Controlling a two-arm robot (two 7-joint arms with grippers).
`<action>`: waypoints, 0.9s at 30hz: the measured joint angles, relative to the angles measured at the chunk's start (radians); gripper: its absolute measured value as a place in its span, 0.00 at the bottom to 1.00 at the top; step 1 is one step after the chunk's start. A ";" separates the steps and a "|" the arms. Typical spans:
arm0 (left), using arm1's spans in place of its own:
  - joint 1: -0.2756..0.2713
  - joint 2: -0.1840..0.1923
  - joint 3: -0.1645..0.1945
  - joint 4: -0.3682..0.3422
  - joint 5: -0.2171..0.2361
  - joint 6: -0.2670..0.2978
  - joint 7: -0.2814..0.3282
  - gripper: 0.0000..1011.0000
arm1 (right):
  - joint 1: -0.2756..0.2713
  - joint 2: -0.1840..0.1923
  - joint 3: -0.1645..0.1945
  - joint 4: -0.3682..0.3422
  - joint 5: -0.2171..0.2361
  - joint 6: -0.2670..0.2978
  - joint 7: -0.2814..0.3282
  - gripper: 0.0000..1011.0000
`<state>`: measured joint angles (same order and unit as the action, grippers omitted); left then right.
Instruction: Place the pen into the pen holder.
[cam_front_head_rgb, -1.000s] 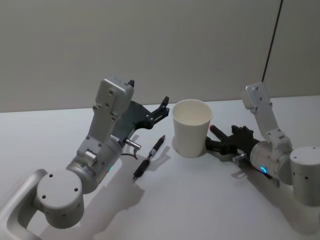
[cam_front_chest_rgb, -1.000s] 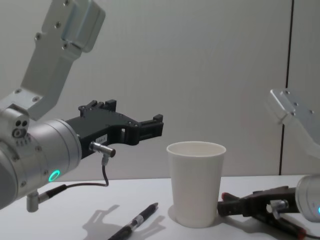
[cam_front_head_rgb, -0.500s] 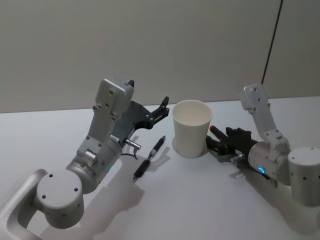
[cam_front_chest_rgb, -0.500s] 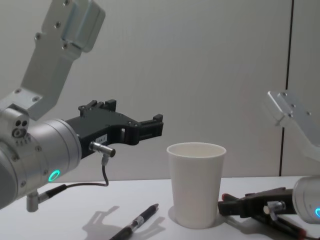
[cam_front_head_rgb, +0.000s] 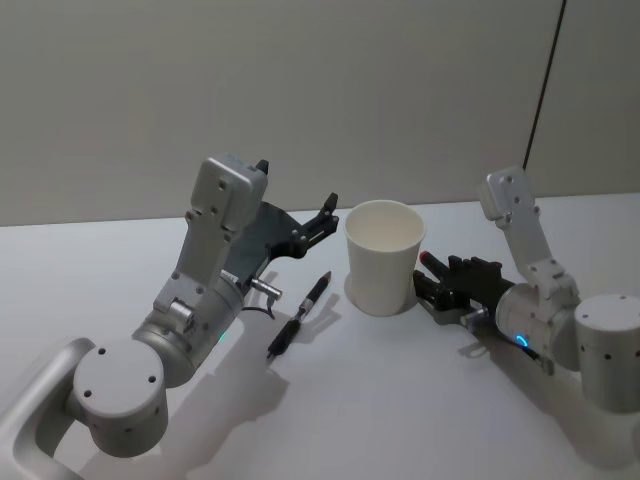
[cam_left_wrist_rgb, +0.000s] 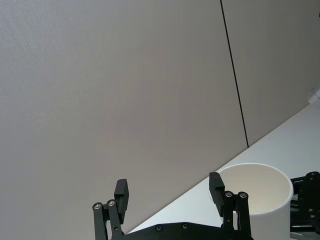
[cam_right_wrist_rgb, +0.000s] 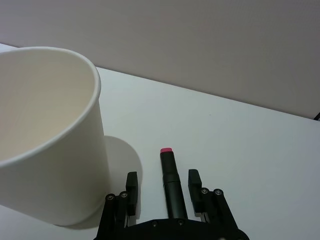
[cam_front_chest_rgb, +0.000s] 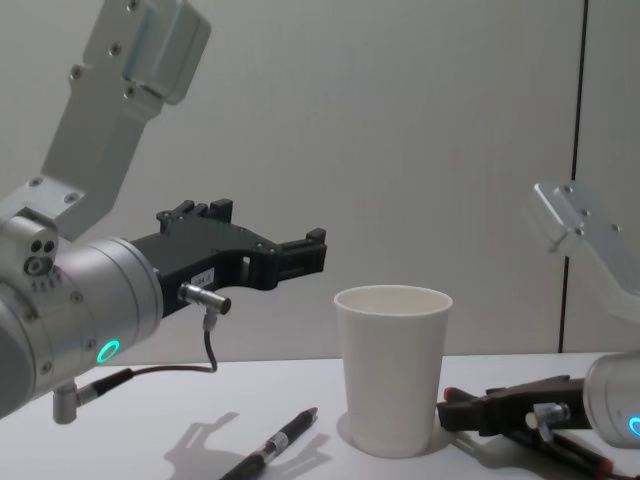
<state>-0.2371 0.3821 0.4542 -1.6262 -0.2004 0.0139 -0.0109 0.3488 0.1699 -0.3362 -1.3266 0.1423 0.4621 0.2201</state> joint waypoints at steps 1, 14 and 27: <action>0.000 0.000 0.000 0.000 0.000 0.000 0.000 0.99 | 0.000 0.000 0.000 0.000 0.000 0.000 0.000 0.61; 0.000 0.000 0.000 0.000 0.000 0.000 0.000 0.99 | 0.000 0.000 0.000 0.001 0.000 0.000 0.000 0.52; 0.000 0.000 0.000 0.000 0.000 0.000 0.000 0.99 | 0.000 0.000 0.000 0.002 0.000 0.000 -0.001 0.44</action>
<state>-0.2371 0.3821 0.4542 -1.6262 -0.2004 0.0139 -0.0109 0.3488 0.1699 -0.3361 -1.3248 0.1420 0.4619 0.2192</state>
